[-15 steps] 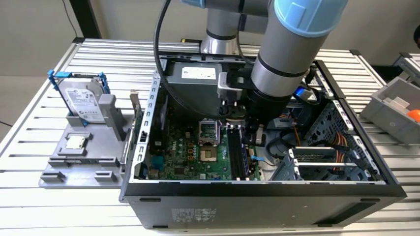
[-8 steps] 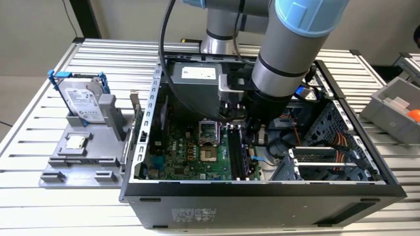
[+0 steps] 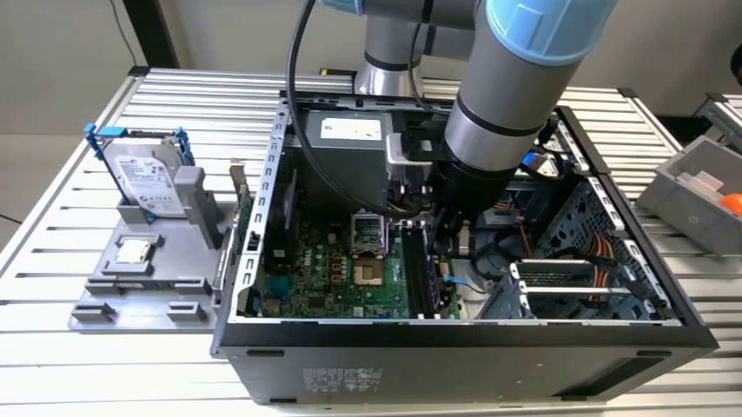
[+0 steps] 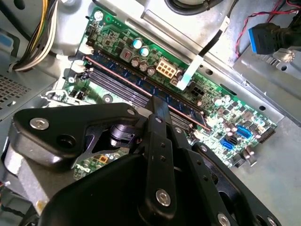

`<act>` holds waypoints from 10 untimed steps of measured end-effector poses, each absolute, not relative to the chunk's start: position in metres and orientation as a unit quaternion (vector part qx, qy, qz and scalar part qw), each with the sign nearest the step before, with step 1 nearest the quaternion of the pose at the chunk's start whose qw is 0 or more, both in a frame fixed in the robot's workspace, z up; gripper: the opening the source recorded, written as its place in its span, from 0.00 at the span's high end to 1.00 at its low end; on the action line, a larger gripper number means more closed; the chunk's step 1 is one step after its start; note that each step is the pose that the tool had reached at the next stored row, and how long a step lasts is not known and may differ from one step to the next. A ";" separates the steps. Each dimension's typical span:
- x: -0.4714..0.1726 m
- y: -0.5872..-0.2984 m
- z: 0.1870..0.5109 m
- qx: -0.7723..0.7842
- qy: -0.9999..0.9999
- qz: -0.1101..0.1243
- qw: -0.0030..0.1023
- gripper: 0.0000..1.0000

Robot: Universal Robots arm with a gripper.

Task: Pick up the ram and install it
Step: 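Press down the ram until it locks into place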

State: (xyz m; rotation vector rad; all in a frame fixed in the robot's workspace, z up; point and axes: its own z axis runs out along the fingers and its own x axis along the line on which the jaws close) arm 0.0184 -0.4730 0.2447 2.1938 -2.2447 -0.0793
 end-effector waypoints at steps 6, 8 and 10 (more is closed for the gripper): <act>0.018 -0.473 0.245 0.699 -0.715 -0.025 0.001 1.00; 0.018 -0.473 0.244 0.699 -0.715 -0.025 0.001 1.00; 0.018 -0.473 0.243 0.699 -0.715 -0.025 0.001 1.00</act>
